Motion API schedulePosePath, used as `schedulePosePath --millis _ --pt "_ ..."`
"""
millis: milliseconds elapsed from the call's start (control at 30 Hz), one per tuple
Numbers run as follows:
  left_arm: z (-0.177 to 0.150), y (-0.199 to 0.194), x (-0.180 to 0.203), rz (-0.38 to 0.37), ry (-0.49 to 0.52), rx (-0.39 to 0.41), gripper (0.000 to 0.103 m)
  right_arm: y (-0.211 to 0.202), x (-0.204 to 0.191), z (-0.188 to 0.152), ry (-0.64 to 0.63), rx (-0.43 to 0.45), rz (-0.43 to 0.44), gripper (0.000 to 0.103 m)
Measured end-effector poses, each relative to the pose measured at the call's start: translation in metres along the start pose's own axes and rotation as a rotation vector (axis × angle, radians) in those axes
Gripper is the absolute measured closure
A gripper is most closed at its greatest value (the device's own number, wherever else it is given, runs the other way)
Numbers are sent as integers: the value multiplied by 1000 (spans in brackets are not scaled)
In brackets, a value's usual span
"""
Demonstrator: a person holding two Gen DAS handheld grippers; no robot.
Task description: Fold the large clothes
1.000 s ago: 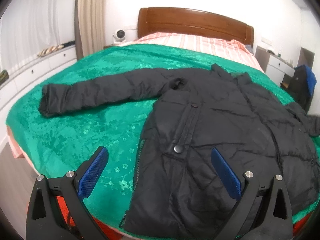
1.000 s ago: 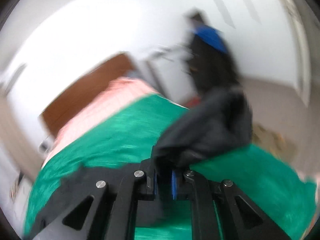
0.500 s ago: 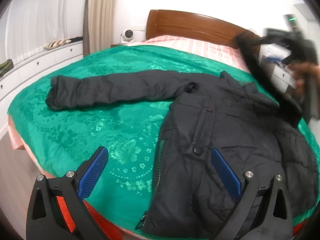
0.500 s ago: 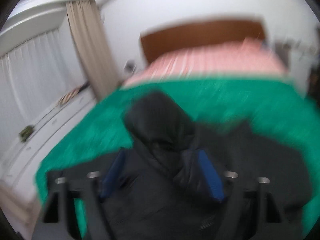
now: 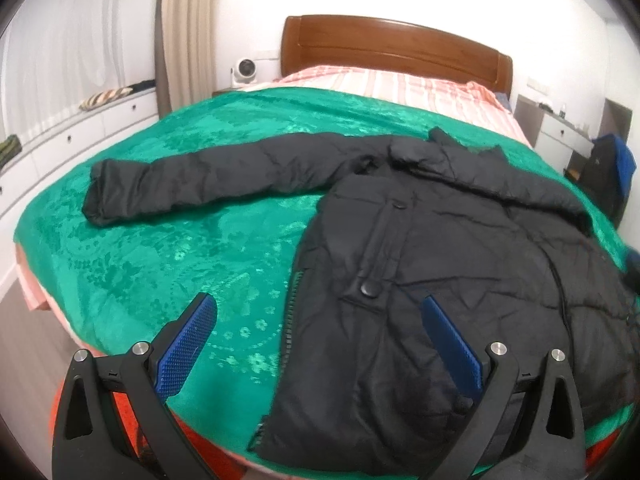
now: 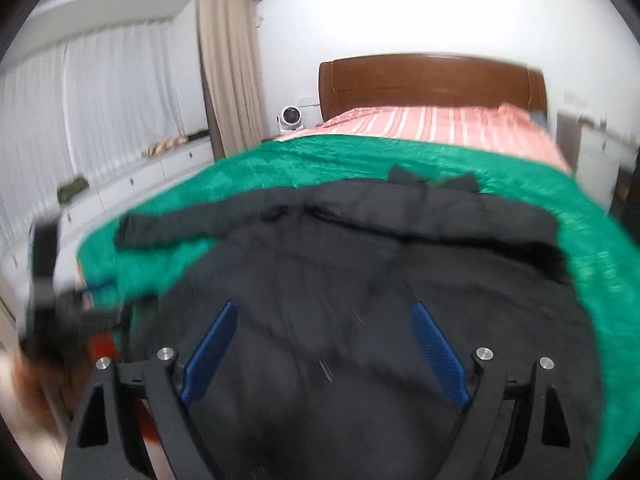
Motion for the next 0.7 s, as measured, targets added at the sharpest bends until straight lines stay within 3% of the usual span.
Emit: schedulePosePath --millis 167,267,433,700 --pt "2 -8 21 -4 34 13 1 -53 14 -40 -28 36 -85 14" --pt "3 -14 32 -10 66 19 1 -64 23 -54 -51 52 -149 12" --pt "8 -24 38 -16 87 38 1 -61 30 -48 -12 66 -133 12" --pt "3 -18 26 3 53 18 1 -52 17 -63 -60 31 -105 12"
Point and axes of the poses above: each gripper's, at about its wrist camera, not at the fingertips, and y roughly the way its jaws point, x to its right, z to its top, the point moved 6 cm from there along y, roughly the way its jaws point, and after that the axes turned 8 degrees about z, right-handed, at the moved point
